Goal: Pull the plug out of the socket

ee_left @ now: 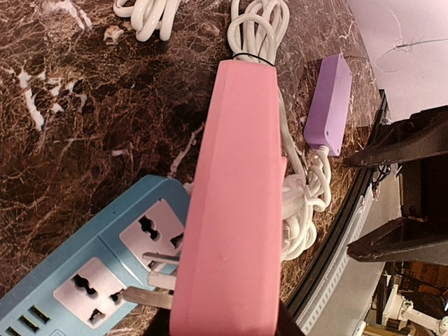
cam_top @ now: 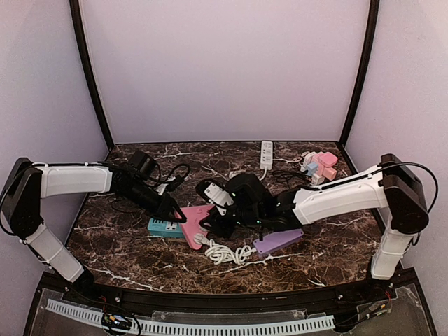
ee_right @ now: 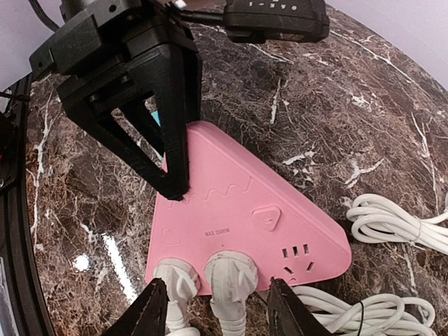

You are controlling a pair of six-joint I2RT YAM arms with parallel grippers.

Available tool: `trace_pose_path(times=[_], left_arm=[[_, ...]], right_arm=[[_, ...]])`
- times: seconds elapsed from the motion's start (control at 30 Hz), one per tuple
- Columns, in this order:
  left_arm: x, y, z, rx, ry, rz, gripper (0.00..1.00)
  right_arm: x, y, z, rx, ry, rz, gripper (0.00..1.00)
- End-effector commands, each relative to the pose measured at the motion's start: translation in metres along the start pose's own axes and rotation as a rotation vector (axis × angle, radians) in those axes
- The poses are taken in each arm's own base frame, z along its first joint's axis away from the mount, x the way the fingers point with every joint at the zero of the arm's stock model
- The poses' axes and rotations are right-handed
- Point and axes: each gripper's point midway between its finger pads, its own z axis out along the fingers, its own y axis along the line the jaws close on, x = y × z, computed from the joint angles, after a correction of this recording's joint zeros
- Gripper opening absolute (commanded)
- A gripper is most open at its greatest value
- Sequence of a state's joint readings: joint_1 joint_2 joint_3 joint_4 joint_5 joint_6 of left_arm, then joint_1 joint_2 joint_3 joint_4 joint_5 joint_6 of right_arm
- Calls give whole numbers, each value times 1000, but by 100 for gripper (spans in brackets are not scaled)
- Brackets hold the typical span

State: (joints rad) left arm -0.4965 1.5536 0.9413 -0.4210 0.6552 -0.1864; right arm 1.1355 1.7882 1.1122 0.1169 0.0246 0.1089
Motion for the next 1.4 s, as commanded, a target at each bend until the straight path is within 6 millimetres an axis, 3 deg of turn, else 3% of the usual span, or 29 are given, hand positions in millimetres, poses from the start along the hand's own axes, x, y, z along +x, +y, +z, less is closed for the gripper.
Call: trace_pose_path(times=[0.0, 0.27, 0.77, 1.23, 1.37], left_arm=[[0, 12, -8, -69, -25, 13, 16], [1, 13, -6, -71, -20, 10, 16], [1, 13, -6, -70, -18, 8, 16], [1, 13, -6, -67, -16, 7, 16], [2, 13, -5, -68, -14, 6, 16]], right_arm=[[16, 3, 14, 26, 77, -35, 48], [34, 4, 25, 56, 126, -27, 45], [36, -1, 33, 93, 140, -44, 36], [37, -4, 38, 112, 147, -59, 18], [35, -4, 38, 137, 142, -81, 6]])
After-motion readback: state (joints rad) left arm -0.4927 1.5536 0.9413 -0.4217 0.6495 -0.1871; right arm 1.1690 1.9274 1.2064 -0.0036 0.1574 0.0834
